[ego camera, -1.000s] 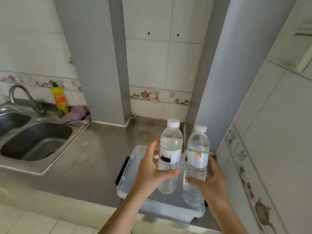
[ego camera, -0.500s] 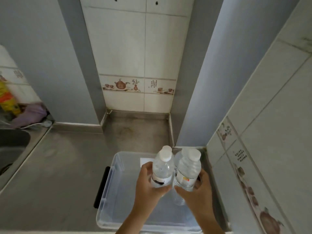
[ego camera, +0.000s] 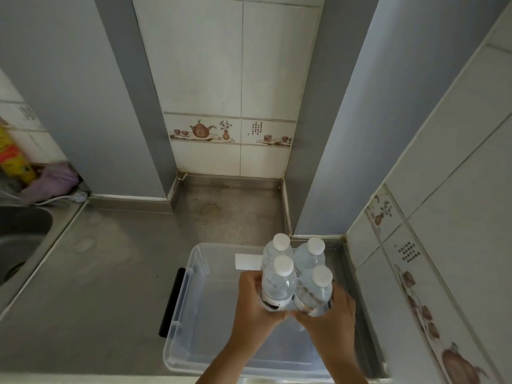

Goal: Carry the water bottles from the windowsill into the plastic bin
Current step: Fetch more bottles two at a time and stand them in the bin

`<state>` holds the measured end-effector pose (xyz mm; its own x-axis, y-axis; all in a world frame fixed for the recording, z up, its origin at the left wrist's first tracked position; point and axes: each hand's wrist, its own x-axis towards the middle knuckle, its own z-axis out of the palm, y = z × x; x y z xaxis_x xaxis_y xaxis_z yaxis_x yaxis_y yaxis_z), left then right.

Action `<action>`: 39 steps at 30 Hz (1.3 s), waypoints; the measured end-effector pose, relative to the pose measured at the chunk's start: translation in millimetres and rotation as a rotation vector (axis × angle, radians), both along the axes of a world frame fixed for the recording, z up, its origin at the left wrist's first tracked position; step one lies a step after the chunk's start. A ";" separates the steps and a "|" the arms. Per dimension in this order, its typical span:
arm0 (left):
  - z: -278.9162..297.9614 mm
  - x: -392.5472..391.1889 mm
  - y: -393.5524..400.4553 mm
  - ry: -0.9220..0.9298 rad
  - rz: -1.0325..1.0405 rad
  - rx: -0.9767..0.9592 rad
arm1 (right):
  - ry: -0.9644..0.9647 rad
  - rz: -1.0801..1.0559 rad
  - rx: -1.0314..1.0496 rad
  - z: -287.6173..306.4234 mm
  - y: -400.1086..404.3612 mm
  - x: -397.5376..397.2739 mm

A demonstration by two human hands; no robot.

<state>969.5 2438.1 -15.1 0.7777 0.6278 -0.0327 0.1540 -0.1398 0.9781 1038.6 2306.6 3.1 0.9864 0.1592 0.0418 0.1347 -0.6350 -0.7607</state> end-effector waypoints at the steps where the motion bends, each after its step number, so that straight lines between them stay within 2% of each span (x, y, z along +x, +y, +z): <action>1: -2.2 0.0 0.4 0.027 -0.007 0.013 | -0.005 0.003 -0.004 0.0 -0.3 0.3; 7: -9.3 -0.9 5.4 0.159 -0.011 0.139 | -0.082 0.054 -0.020 5.6 -1.0 1.0; 15: -8.6 -4.7 5.9 0.203 -0.056 0.179 | -0.016 0.148 -0.046 3.3 -9.7 0.7; 19: -4.6 -7.7 7.1 0.191 -0.041 0.157 | -0.052 0.232 -0.083 6.8 -24.4 -4.5; 24: 2.8 -20.1 4.4 0.174 -0.009 0.039 | -0.085 0.258 -0.137 15.3 -40.8 -10.6; 33: 30.1 -35.7 -20.7 0.195 -0.008 0.097 | -0.272 0.363 -0.201 29.7 -69.3 -32.0; 39: 45.9 -56.0 -39.5 0.243 0.052 0.233 | -0.370 0.417 -0.258 46.7 -89.4 -46.2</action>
<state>913.6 2398.6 30.8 0.7318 0.6785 -0.0639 0.3912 -0.3414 0.8546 992.4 2217.1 49.9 0.7664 0.5790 0.2782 0.6371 -0.6296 -0.4446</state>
